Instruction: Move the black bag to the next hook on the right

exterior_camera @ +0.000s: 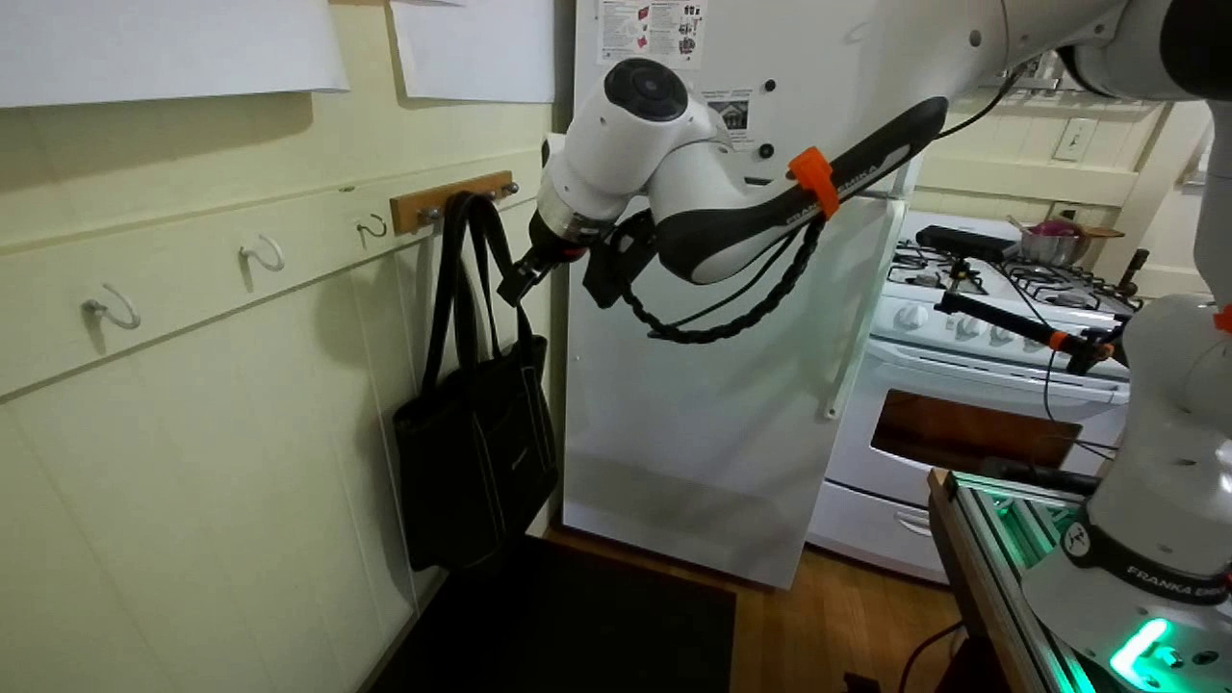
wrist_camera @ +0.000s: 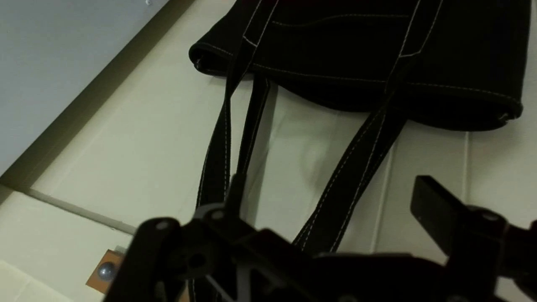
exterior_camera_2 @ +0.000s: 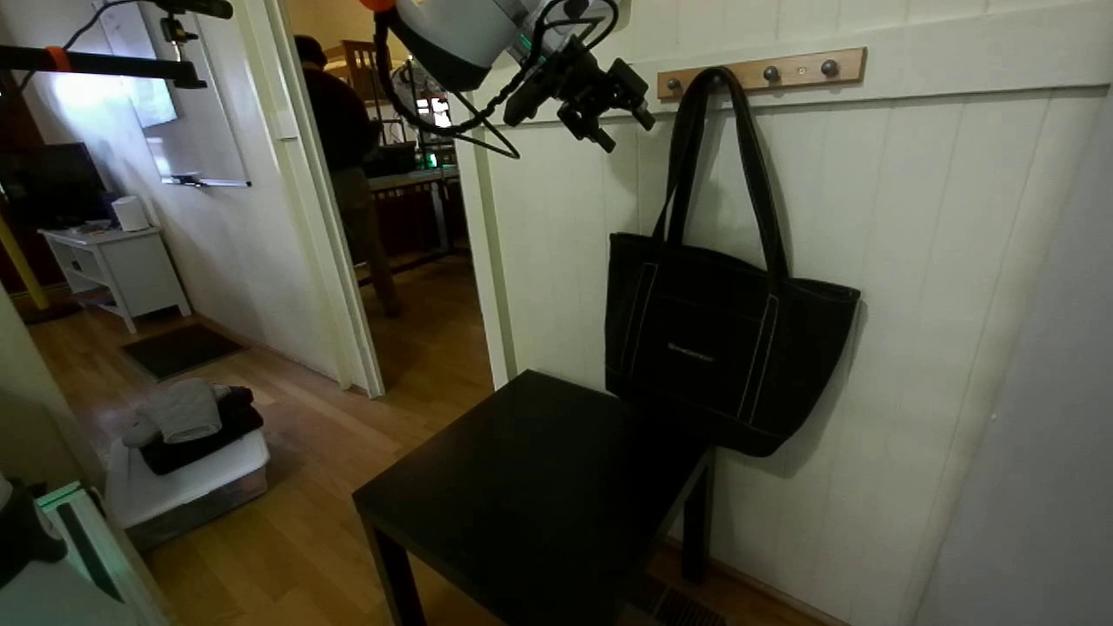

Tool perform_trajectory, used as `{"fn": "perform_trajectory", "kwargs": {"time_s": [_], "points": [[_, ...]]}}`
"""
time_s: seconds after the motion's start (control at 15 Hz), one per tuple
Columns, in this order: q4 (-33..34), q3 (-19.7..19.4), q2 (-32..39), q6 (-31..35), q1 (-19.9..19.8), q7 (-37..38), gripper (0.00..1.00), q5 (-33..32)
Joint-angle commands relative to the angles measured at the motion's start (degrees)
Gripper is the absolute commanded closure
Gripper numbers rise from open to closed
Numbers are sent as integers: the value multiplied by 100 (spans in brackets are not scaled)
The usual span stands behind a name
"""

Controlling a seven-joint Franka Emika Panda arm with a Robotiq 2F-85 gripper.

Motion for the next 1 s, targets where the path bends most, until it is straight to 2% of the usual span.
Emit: {"fn": "perform_trajectory", "kwargs": {"time_s": [0.0,0.4,0.93], "points": [[562,-210,507,173,130,242,0,-361],[1263,-407,1086,318,179,152,0,-684],[2276,-414,1863,498,194,199,0,-1232]]}}
